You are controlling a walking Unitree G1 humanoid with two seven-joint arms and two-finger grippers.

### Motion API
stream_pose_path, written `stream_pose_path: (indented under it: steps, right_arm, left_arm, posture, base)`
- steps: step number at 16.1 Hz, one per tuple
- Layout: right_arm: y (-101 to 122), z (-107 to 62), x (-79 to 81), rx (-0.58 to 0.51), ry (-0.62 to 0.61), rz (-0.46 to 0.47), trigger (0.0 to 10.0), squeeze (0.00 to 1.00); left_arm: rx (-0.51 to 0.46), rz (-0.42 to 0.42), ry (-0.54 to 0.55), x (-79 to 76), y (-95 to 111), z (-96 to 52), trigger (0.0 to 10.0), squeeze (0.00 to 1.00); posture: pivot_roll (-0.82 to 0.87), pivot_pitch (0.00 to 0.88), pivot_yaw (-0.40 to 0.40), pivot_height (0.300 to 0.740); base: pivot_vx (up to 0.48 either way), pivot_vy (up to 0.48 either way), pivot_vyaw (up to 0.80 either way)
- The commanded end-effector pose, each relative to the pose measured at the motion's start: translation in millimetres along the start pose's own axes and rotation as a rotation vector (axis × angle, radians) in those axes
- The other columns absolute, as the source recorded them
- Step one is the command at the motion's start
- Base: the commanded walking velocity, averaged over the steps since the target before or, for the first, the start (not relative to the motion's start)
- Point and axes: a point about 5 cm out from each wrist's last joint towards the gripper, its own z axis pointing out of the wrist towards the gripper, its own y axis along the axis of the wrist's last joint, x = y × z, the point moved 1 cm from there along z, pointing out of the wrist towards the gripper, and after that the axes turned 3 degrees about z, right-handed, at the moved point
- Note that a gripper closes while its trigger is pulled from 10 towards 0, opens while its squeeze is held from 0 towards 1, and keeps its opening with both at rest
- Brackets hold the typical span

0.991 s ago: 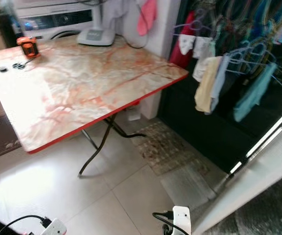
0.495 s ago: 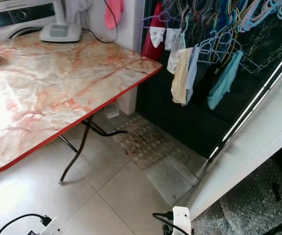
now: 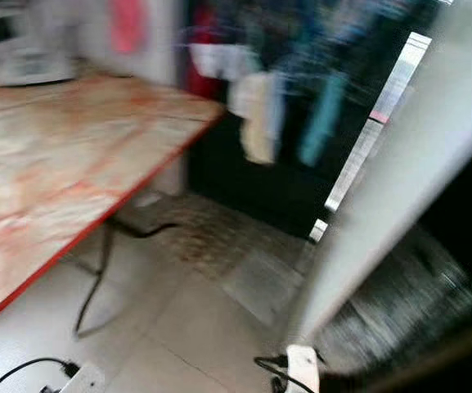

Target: Restocking fridge

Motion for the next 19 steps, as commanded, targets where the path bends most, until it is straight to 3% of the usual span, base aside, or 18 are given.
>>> stream_pose_path:
  steps: [1, 19]
  right_arm:
    - [5.9, 0.7, -1.0, -0.014, -0.004, 0.0, 10.0, 0.0]
    - [5.2, 0.7, 0.3, -0.01, 0.003, -0.004, 10.0, 0.0]
  left_arm:
    - [-0.003, 0.005, -0.011, -4.4, 0.9, -0.5, 10.0, 0.0]
    - [-0.007, 0.003, -0.032, -4.7, -0.3, -0.6, 10.0, 0.0]
  posture:
    - [-0.04, 0.011, -0.082, 0.74]
    - [-0.04, 0.008, -0.077, 0.74]
  base:
    - [0.0, 0.0, -0.79]
    - [0.0, 0.015, -0.79]
